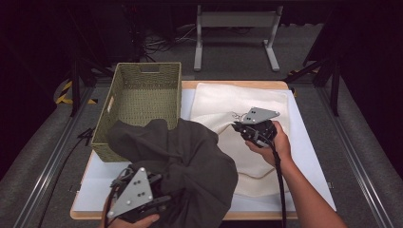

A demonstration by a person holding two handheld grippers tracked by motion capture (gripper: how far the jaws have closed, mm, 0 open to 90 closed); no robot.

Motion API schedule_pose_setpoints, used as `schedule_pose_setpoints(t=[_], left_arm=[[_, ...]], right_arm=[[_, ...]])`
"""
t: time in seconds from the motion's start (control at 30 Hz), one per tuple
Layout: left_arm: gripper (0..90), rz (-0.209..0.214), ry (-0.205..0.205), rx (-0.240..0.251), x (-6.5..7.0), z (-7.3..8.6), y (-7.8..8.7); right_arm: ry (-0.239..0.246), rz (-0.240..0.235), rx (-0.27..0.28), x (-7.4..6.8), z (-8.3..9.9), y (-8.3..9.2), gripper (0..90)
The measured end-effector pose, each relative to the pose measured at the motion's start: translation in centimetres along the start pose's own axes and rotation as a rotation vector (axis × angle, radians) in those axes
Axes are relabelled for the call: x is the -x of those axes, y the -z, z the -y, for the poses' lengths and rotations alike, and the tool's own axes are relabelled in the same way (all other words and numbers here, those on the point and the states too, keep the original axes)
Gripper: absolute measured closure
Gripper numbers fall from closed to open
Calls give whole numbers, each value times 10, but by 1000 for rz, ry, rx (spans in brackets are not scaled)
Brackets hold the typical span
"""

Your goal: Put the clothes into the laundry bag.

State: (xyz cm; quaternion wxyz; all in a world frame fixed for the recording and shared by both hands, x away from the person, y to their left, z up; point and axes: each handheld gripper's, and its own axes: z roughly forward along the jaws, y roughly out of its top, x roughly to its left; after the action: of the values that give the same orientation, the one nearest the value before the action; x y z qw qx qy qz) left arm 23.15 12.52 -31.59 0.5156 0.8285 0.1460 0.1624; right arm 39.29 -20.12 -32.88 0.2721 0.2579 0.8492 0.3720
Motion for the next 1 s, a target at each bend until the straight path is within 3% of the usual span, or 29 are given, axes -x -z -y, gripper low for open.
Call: schedule_pose_setpoints(t=[0.07,0.17,0.3,0.57,0.63,0.7,0.8,1.0], left_arm=[[622,22,2,-30,-1,2,-16],[622,71,47,-74,-3,6,-44],[621,80,64,-122,-4,9,-78],[620,28,67,-192,-12,6,-133],[620,14,80,-205,-16,7,-143],[620,6,121,-213,-22,8,-155],[620,-18,125,-217,-24,6,-163],[619,-92,179,-211,-35,-1,-180]], right_arm=[[4,0,-1,-1,-1,0,875],[12,-5,-5,-2,-1,-1,876],[16,-7,-6,-4,-2,-2,878],[16,-18,5,-6,-2,2,881],[15,-26,7,-6,-3,3,881],[21,-27,10,-7,-3,5,882],[27,-32,16,-9,-5,8,884],[43,-54,30,-13,-9,14,886]])
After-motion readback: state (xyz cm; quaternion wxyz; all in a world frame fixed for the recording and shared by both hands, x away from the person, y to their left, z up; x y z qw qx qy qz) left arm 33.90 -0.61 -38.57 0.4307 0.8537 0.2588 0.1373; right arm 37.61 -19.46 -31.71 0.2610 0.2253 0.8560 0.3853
